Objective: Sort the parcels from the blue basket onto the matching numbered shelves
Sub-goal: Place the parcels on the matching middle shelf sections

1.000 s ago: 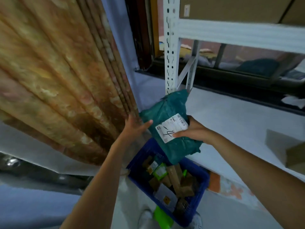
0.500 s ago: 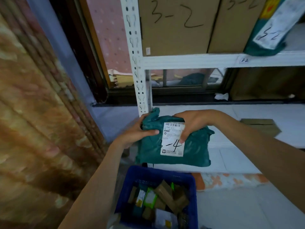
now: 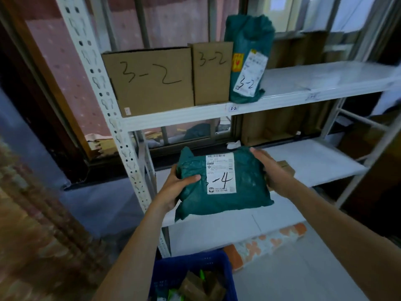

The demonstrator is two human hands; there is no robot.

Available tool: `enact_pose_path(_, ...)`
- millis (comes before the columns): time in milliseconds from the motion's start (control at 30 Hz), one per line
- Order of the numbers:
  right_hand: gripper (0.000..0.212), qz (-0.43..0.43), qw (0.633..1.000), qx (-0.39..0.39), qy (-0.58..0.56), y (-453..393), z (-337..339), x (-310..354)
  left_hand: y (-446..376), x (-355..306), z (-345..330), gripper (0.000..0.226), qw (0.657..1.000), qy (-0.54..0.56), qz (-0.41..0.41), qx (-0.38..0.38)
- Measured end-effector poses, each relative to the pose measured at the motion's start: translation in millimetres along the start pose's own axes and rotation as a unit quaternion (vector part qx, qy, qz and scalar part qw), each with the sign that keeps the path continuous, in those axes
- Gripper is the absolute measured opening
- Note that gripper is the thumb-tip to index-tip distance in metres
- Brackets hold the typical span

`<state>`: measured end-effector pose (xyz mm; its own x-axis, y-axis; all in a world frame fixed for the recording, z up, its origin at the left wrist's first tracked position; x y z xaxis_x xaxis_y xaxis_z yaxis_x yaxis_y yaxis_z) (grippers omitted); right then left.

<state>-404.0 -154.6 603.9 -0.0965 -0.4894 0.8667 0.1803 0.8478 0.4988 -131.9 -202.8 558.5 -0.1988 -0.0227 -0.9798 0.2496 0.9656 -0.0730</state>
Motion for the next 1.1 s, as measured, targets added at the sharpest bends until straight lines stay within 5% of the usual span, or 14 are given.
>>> enact_pose_path(200, 0.098, -0.042, 0.991, -0.059, -0.114, 11.2, 91.6, -29.1, -25.5, 10.9, -114.3, 0.109, 0.996, 0.022, -0.018, 0.086)
enact_pose_path(433, 0.074, 0.038, 0.98, -0.127, -0.146, 33.8, 221.3, -0.4, -55.5, 9.1, -273.3, 0.054, 0.995, 0.062, -0.033, 0.074)
enact_pose_path(500, 0.06, 0.059, 0.975, -0.143, -0.16, 41.3, 253.2, 8.8, -64.3, 8.9, -311.8, 0.05, 0.994, 0.07, -0.042, 0.078)
enact_pose_path(1100, 0.045, 0.144, 0.936, -0.238, -0.217, 39.2, 456.9, 51.3, -150.3, 13.0, -540.6, 0.045, 0.978, 0.072, -0.068, 0.186)
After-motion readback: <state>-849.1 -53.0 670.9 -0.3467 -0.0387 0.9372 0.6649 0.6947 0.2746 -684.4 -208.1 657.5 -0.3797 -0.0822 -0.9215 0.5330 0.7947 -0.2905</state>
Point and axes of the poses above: each hand's wrist, its own y-axis away from the middle knuckle, its own z-axis out of the back of the hand, x = y × z, the point moved 1 cm from there along -y, towards the middle knuckle, and after that the axes turned 12 degrees about -z, right-handed, at the moved point
